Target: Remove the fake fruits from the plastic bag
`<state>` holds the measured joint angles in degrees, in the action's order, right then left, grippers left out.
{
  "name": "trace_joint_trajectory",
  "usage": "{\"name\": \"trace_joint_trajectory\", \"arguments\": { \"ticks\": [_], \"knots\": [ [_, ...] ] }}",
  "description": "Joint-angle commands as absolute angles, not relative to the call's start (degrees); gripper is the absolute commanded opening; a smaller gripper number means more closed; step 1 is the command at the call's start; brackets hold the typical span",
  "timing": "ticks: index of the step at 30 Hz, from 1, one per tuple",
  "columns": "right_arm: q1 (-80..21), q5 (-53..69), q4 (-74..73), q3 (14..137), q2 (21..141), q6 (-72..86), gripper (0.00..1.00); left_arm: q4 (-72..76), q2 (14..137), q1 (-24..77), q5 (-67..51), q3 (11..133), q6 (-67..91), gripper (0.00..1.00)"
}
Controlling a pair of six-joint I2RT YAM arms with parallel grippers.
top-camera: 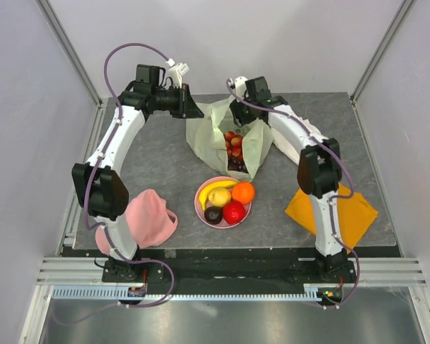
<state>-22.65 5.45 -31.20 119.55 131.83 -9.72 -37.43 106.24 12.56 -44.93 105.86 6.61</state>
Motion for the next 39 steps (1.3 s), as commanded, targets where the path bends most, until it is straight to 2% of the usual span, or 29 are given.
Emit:
{"name": "trace_joint_trajectory", "arguments": {
  "ticks": [1, 10, 13, 14, 17, 19, 28, 33, 39],
  "knots": [
    [-21.36, 15.45, -30.58, 114.09, 118.14, -9.67, 0.56, -34.9, 107.93, 11.34, -44.91, 109.68, 8.78, 0.18],
    [-21.09, 31.54, -34.35, 102.39, 106.7, -10.36, 0.56, -32.87, 108.19, 11.25, -46.76, 111.18, 11.34, 0.15],
    [-21.36, 27.7, -34.98, 96.87, 104.25, -11.33, 0.56, -32.87, 107.23, 11.25, -47.81, 111.45, 11.34, 0.24],
    [-21.36, 24.73, -34.89, 93.38, 102.93, -12.73, 0.56, -32.96, 106.88, 11.25, -47.9, 111.1, 11.42, 0.33],
    [-21.09, 21.36, -36.64, 89.14, 100.91, -15.2, 0.55, -33.31, 105.21, 11.25, -48.6, 109.78, 11.42, 0.45],
    [-20.57, 22.75, -39.02, 87.9, 99.41, -15.73, 0.55, -33.48, 103.63, 11.25, -48.52, 108.64, 11.25, 0.48],
    [-21.44, 33.83, -47.54, 83.5, 85.09, -21.69, 0.56, -35.07, 99.14, 11.16, -47.11, 106.26, 8.79, 0.52],
    [-27.32, 33.93, -55.62, 79.11, 80.86, -30.31, 0.56, -35.51, 97.56, 11.07, -46.06, 106.17, 7.91, 0.53],
    [-36.46, 31.56, -55.73, 75.85, 82.08, -37.17, 0.57, -36.12, 95.89, 11.07, -44.91, 105.73, 6.86, 0.54]
  ]
}}
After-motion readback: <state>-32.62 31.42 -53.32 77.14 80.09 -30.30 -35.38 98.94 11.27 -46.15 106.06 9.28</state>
